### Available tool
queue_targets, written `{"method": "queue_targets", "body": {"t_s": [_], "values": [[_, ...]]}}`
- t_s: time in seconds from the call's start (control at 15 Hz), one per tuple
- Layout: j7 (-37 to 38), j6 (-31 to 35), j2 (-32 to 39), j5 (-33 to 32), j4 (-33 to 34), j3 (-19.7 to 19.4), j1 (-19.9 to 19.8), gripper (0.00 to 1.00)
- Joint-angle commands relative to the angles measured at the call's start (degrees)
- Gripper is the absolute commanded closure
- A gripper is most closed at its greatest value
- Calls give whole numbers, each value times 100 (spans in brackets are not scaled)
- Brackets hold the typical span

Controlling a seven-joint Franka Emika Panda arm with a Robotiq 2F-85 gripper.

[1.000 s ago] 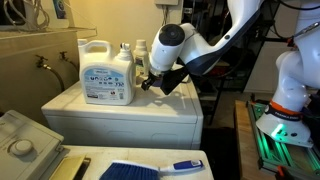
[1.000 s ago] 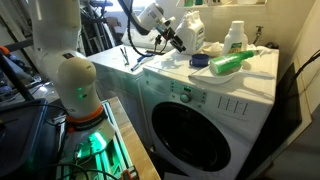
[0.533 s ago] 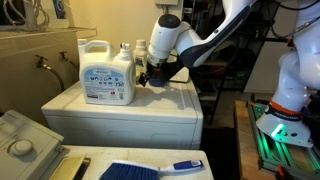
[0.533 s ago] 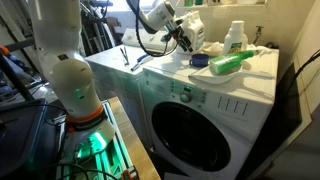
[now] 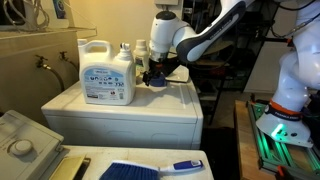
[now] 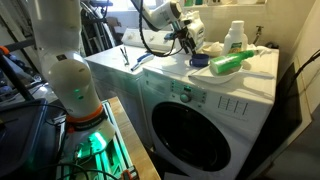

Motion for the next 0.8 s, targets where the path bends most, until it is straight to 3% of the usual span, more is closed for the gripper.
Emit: {"method": "queue_targets", "body": {"t_s": [0.0,0.07,0.4,0.53,0.73], "values": [[-445,-73,145,244,53,-160,87,7],[-466,-136,184,202,77,-202,120,26],[-489,-459,357,-178,232,-309,399,65],[-763,-303,264,167,217,-186,367,81],[-1432,179,-3,1220,76,6,175,99]]}}
